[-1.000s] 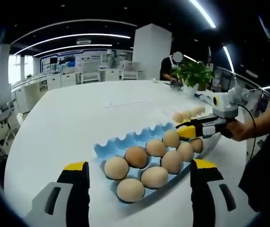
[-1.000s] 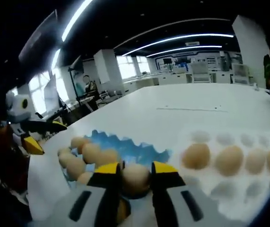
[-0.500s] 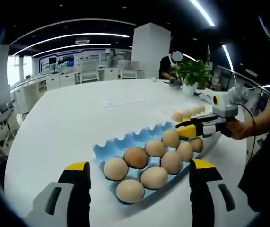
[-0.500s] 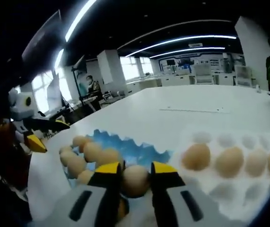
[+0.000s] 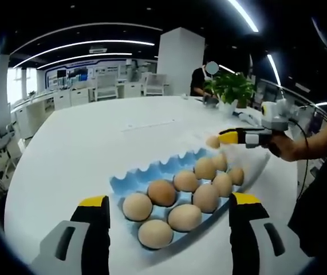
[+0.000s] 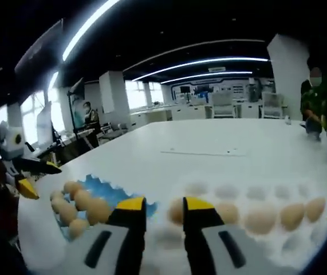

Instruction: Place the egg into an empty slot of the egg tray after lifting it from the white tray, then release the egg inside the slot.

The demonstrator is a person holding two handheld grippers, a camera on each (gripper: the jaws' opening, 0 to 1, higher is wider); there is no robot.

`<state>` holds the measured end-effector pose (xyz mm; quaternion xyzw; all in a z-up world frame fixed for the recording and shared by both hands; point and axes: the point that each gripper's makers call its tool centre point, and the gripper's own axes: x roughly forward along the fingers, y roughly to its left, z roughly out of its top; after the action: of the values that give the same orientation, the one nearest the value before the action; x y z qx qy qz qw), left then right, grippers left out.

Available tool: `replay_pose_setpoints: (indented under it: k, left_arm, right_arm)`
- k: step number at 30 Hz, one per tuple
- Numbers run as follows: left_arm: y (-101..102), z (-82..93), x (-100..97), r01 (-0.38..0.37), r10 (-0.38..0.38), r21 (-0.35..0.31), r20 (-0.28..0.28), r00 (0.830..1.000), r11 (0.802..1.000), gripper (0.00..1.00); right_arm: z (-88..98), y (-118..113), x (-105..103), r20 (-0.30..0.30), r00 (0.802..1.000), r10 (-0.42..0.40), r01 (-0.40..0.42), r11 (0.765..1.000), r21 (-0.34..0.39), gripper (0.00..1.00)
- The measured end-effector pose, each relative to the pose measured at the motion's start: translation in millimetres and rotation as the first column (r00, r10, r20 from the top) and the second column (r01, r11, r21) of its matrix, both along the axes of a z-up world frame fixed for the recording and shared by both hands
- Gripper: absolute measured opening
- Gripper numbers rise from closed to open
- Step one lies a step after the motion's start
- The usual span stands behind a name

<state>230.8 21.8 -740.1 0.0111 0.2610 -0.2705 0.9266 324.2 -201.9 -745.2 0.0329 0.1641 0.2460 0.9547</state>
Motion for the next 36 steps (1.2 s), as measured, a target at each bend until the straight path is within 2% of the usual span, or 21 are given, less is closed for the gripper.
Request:
replay_pose_setpoints:
  k: [6,7,9,10,13,14,15,16,17,19,20,22,23,24,25,26,27,30,31,33,36]
  left_arm:
    - [0.8,-0.2,0.6,0.000,0.000,0.003,-0.002,1.000,1.000,0.86]
    - [1.0,-0.3,0.5,-0.001,0.001,0.002,-0.003,1.000,1.000,0.86]
    - [2.0,-0.1,0.5,-0.006,0.006,-0.001,-0.004,1.000,1.000,0.86]
    - [2.4,-0.3,0.4,-0.006,0.006,0.000,-0.005,1.000,1.000,0.86]
    - [3.8,-1.1,0.0,-0.008,0.008,0.001,-0.009,1.000,1.000,0.86]
    - [4.8,-1.8,0.0,-0.011,0.011,0.001,-0.012,1.000,1.000,0.86]
    - [5.5,-2.3,0.0,-0.015,0.015,0.000,-0.014,1.000,1.000,0.86]
    - [6.0,-2.2,-0.1,-0.017,0.017,0.001,-0.015,1.000,1.000,0.86]
    - [6.6,-1.7,0.1,-0.020,0.020,-0.001,-0.013,1.000,1.000,0.86]
    - [7.2,-2.1,-0.2,-0.022,0.022,-0.001,-0.015,1.000,1.000,0.86]
    - [8.1,-2.7,-0.3,-0.025,0.025,0.003,-0.017,1.000,1.000,0.86]
    - [8.7,-3.6,-0.6,-0.028,0.028,0.002,-0.021,0.999,1.000,0.86]
    - [8.7,-3.7,-0.7,-0.029,0.029,0.001,-0.022,0.999,1.000,0.86]
    - [8.7,-3.8,-0.7,-0.030,0.030,0.001,-0.021,0.999,1.000,0.86]
    - [8.5,-4.4,-0.8,-0.029,0.029,0.003,-0.023,0.999,1.000,0.85]
    - [8.3,-4.7,-0.9,-0.029,0.029,0.004,-0.024,0.999,1.000,0.85]
    - [8.1,-4.8,-0.9,-0.029,0.029,0.004,-0.025,0.999,1.000,0.85]
    - [7.3,-5.1,-1.2,-0.029,0.029,0.004,-0.027,0.999,1.000,0.85]
    - [7.2,-5.3,-1.3,-0.030,0.030,0.005,-0.026,0.999,1.000,0.85]
    - [7.1,-5.3,-1.4,-0.031,0.031,0.004,-0.027,0.999,1.000,0.85]
    - [7.2,-5.2,-1.6,-0.032,0.032,0.007,-0.029,0.999,0.999,0.84]
  right_arm:
    - [-12.7,-4.6,12.7,-0.008,1.000,0.005,-0.006,0.993,-0.116,0.25]
    - [-13.1,-4.4,15.1,0.010,1.000,0.022,-0.020,0.988,-0.153,0.25]
    - [-18.0,1.1,14.4,0.000,0.996,0.084,-0.082,0.977,-0.199,0.25]
    - [-19.9,3.8,14.9,0.007,0.992,0.128,-0.123,0.963,-0.241,0.25]
    - [-24.3,9.8,13.7,-0.008,0.976,0.217,-0.210,0.936,-0.283,0.26]
    - [-27.0,10.9,14.2,-0.017,0.965,0.263,-0.254,0.912,-0.321,0.27]
    - [-28.3,10.3,14.3,-0.021,0.961,0.276,-0.266,0.901,-0.341,0.26]
    - [-33.2,8.6,14.0,-0.040,0.942,0.334,-0.320,0.851,-0.417,0.26]
    - [-33.7,7.7,14.9,-0.044,0.935,0.352,-0.335,0.836,-0.435,0.26]
    - [-30.8,8.3,16.6,-0.054,0.928,0.368,-0.357,0.840,-0.408,0.27]
    - [-33.4,9.2,14.9,-0.095,0.912,0.400,-0.404,0.828,-0.389,0.27]
    - [-34.4,9.7,15.0,-0.131,0.890,0.437,-0.452,0.801,-0.393,0.27]
    - [-37.0,11.5,11.4,-0.185,0.873,0.452,-0.488,0.795,-0.361,0.25]
    - [-36.0,11.1,12.8,-0.185,0.878,0.441,-0.478,0.801,-0.361,0.25]
    - [-37.5,11.8,13.8,-0.210,0.860,0.465,-0.510,0.774,-0.376,0.25]
    - [-37.6,11.8,13.5,-0.222,0.850,0.477,-0.526,0.762,-0.377,0.25]
    - [-38.3,11.6,13.9,-0.256,0.841,0.477,-0.541,0.759,-0.361,0.25]
    - [-40.9,12.6,15.6,-0.285,0.818,0.500,-0.573,0.753,-0.325,0.25]
    - [-41.3,11.9,16.3,-0.290,0.822,0.491,-0.566,0.765,-0.307,0.25]
    - [-40.7,12.1,13.9,-0.275,0.828,0.488,-0.557,0.766,-0.319,0.24]
    - [-36.4,10.1,12.4,-0.237,0.852,0.468,-0.523,0.788,-0.326,0.23]
